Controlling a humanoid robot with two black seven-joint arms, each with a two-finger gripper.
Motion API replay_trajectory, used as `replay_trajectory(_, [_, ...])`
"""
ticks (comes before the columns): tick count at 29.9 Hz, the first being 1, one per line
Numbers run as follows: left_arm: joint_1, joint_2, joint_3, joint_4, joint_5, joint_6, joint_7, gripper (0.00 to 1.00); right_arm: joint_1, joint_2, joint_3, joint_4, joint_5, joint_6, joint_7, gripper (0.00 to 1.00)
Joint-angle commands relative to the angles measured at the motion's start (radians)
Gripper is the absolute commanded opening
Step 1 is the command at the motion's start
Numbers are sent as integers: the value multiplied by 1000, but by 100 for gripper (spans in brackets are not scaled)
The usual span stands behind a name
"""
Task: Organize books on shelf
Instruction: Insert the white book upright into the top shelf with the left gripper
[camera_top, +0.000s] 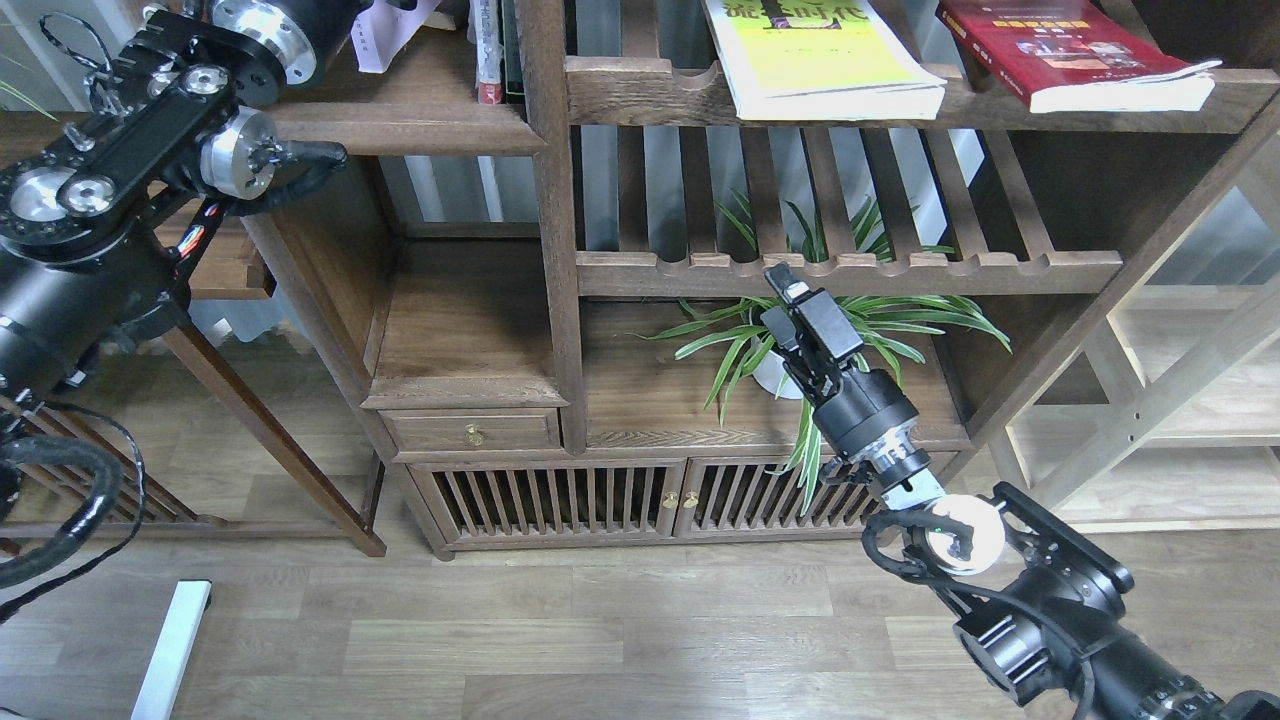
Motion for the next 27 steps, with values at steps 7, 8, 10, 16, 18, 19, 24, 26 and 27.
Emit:
replay_trajectory(7, [-39,-14,26,20,0,28,28,0,-2,1,5,1,0,0,0,97])
replay_trajectory(8, [-42,-14,30,20,0,29,31,0,-2,1,5,1,0,0,0,97])
replay_trajectory(10, [-44,-13,38,20,0,29,46,1,-2,1,5,1,0,0,0,97])
replay_trajectory(16, [-45,-11,41,21,3,31,66,10,-2,1,11,1,0,0,0,97])
replay_trajectory(18, [-47,-13,47,23,8,31,79,13,-2,1,11,1,0,0,0,97])
replay_trajectory(19, [-47,-13,50,26,8,31,79,13,-3,1,11,1,0,0,0,97])
replay_trajectory(24, [-51,-13,53,52,8,29,72,14,-6,-2,11,1,0,0,0,97])
replay_trajectory(26, [-62,-14,53,70,8,29,72,15,-8,-2,10,1,0,0,0,97])
replay_trajectory(27, [-70,-14,53,87,8,29,69,18,-12,-2,10,1,0,0,0,97])
